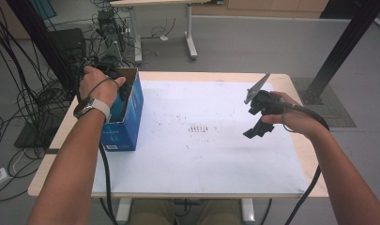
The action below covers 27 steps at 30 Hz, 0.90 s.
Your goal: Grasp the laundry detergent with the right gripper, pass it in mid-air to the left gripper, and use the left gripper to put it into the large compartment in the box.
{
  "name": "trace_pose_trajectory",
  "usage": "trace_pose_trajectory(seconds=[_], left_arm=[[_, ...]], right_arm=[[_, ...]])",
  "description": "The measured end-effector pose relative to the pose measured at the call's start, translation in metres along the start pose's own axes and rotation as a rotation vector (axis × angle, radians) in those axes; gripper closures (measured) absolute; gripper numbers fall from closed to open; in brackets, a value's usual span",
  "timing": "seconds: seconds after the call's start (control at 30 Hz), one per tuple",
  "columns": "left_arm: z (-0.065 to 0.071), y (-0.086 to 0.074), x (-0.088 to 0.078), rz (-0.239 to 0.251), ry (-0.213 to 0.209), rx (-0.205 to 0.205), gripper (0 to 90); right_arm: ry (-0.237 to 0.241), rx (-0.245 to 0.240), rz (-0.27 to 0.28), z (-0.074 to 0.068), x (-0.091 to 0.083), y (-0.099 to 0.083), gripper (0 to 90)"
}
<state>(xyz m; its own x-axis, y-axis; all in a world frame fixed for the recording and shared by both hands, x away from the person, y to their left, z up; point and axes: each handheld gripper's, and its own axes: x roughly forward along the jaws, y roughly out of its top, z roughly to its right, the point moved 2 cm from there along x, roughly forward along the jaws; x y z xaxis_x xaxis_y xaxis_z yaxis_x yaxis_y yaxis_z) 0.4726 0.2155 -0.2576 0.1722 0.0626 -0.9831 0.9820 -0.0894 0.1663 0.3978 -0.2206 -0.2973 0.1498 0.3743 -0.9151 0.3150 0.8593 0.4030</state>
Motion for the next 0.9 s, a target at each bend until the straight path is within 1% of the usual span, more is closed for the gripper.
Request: trace_pose_trajectory(seconds=[0.17, 0.37, 0.5, 0.53, 0.57, 0.6, 0.63, 0.67, 0.7, 0.77, 0.8, 0.9], left_arm=[[0.0, -0.001, 0.005, 0.001, -0.003, -0.005, 38.5], [-0.001, -0.002, 0.01, -0.005, 0.002, -0.002, 37.3], [-0.002, -0.002, 0.013, 0.018, 0.025, 0.003, 37.5], [-0.002, -0.002, 0.014, 0.008, 0.026, 0.006, 37.6], [-0.003, -0.002, 0.016, 0.0, 0.025, 0.008, 37.6], [-0.003, -0.002, 0.017, 0.007, 0.021, 0.004, 37.6], [-0.003, -0.002, 0.018, 0.0, 0.017, 0.004, 37.6], [-0.003, -0.003, 0.019, 0.004, 0.013, 0.002, 37.5], [-0.003, -0.003, 0.02, -0.006, 0.01, 0.008, 37.6], [-0.002, -0.003, 0.022, 0.001, 0.007, 0.01, 37.6], [-0.002, -0.003, 0.023, -0.01, 0.005, 0.015, 37.6], [-0.001, -0.003, 0.026, -0.011, 0.002, 0.018, 37.6]], right_arm=[[0.001, 0.001, -0.002, 0.0, 0.001, 0.0, 5.3], [0.002, 0.001, -0.004, 0.0, 0.001, 0.001, 5.3], [0.005, 0.004, -0.005, 0.0, 0.003, 0.0, 5.3], [0.006, 0.005, -0.006, 0.0, 0.004, 0.0, 5.3], [0.007, 0.003, -0.009, 0.001, 0.004, 0.0, 5.3], [0.008, 0.003, -0.009, 0.001, 0.005, 0.0, 5.3], [0.007, 0.005, -0.01, 0.001, 0.004, 0.0, 5.3], [0.007, 0.003, -0.007, 0.001, 0.004, 0.0, 5.3], [0.008, 0.003, -0.006, 0.001, 0.004, 0.0, 5.3], [0.007, 0.005, -0.01, 0.002, 0.004, 0.0, 5.2], [0.006, 0.007, -0.008, 0.001, 0.004, 0.001, 5.2], [0.006, 0.007, -0.006, 0.001, 0.004, 0.001, 5.2]])
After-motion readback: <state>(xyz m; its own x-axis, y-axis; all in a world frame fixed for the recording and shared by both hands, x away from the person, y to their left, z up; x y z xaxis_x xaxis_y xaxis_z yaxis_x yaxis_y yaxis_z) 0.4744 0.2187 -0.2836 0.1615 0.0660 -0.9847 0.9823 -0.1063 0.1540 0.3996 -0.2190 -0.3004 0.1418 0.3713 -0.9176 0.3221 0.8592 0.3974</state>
